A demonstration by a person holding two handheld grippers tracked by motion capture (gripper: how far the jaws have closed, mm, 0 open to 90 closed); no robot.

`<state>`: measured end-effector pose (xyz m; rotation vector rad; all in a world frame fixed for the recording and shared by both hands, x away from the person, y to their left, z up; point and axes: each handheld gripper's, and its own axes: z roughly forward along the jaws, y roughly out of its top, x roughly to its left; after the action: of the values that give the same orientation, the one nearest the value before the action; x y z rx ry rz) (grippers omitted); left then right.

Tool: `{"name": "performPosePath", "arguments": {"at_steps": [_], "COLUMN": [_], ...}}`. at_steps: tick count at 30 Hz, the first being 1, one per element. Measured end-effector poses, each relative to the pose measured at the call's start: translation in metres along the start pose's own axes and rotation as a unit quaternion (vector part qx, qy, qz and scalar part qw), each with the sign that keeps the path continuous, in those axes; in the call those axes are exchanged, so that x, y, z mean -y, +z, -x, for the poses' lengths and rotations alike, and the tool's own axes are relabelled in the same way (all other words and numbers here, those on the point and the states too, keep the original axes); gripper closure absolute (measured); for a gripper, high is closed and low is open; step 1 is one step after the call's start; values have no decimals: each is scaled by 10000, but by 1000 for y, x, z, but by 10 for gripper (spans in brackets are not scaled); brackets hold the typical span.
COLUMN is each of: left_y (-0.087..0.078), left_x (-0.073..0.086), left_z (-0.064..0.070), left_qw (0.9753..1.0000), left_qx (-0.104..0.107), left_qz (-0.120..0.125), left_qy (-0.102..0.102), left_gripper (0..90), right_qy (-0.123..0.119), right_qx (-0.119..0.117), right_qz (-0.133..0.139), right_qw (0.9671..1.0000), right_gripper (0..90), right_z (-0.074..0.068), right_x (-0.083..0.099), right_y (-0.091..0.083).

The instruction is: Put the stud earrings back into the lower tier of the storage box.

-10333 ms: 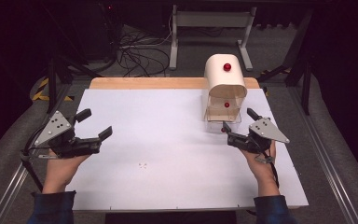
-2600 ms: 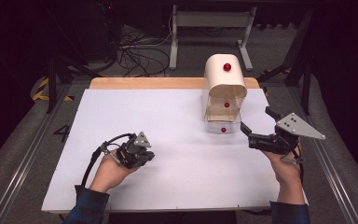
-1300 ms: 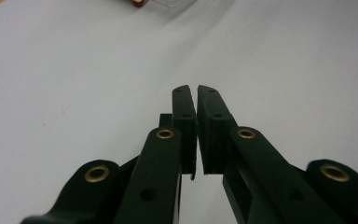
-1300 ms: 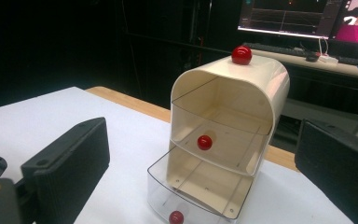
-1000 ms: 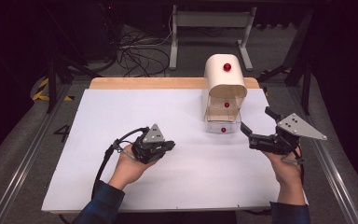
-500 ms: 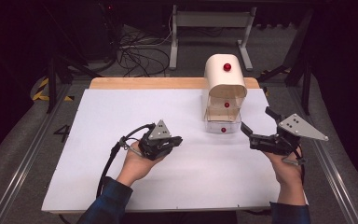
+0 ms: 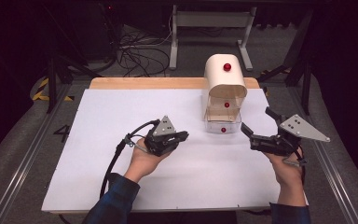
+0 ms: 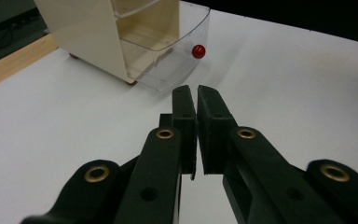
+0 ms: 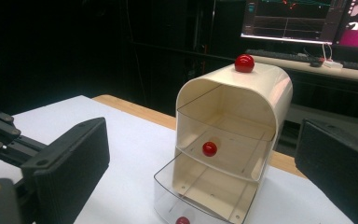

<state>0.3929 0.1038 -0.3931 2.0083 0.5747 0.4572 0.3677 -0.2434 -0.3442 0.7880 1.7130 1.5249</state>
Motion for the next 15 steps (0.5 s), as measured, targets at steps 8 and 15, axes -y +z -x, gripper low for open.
{"name": "performPosePath", "arguments": {"at_steps": [8, 15], "left_y": [8, 15], "left_x": [-6, -11], "left_z": [0, 0], "left_qw": [9996, 9989], "left_qx": [-53, -163], "left_qz": [271, 449], "left_qy": [-6, -32], "left_gripper": [867, 867], "right_qy": [69, 104], "right_qx": [-42, -61], "right_qz": [46, 103], "right_qw": [10000, 9999], "right_gripper": [34, 34], "right_z": [0, 0], "right_x": [0, 0], "right_y": [0, -2]}}
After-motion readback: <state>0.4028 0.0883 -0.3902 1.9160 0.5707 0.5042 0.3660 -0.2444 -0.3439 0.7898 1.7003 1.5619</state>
